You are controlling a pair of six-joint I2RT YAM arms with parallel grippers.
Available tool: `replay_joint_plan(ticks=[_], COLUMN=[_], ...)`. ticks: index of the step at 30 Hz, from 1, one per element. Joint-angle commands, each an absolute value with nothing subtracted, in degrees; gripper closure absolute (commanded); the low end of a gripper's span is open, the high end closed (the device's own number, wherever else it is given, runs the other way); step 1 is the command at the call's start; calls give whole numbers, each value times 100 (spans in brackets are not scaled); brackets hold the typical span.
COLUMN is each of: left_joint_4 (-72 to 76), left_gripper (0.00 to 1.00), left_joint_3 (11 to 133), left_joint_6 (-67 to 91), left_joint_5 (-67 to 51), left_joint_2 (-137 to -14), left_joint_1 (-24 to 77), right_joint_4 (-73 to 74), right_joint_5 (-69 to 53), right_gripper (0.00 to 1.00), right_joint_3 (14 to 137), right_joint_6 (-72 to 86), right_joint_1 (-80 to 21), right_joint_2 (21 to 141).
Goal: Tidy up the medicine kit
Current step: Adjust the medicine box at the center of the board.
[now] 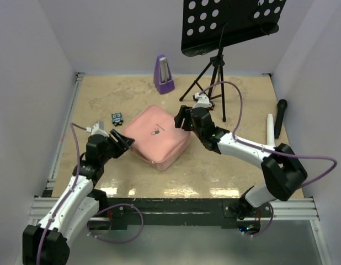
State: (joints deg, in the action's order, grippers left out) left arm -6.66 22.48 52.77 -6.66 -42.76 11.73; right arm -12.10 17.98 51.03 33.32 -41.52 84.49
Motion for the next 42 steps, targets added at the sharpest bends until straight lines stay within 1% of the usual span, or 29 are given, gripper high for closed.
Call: replay_joint_plan(ticks=[1,4,6,13,20,26,30,38,42], left_joint_4=[-431,191,526,949,1423,1318,1432,1626,1670], left_gripper=[37,35,34,35,36,37,38,40,41], left_joint_3=[1645,1258,1143,1608,2240,3277,3787,4552,4781], left_joint_6=[5993,6222,6223,5924,5608,5195,5107,4825,4843], left_joint_5=[-1072,-1169,-1256,-1266,-1362,-1564,-1924,-2425,-2426], left_joint_2=[-3710,-3516,-3638,-5263,-6449,-7548,-8129,-9122,-9343], left_joint_1=[1292,1345,1345,1362,1362,1362,1371,1661,1845], right_joint_4=[-1468,-1511,-1686,-2021,-2250,-2434,-2636,-2865,-2594], right_joint_5=[1362,1030,740,18,-351,-273,-229,-272,-19], right_gripper=[32,32,33,37,38,39,39,39,38], right_joint_3=[5694,5713,5468,4572,3675,3402,3296,3340,3393], right_joint_6=[3050,2979,2979,3085,3322,3638,3867,4139,4148], right_joint_1=[-3999,-3999,-3999,-4008,-4122,-4701,-5027,-5475,-5537], right_joint_2=[9042,9298,9273,9045,8201,8060,8077,8191,8087])
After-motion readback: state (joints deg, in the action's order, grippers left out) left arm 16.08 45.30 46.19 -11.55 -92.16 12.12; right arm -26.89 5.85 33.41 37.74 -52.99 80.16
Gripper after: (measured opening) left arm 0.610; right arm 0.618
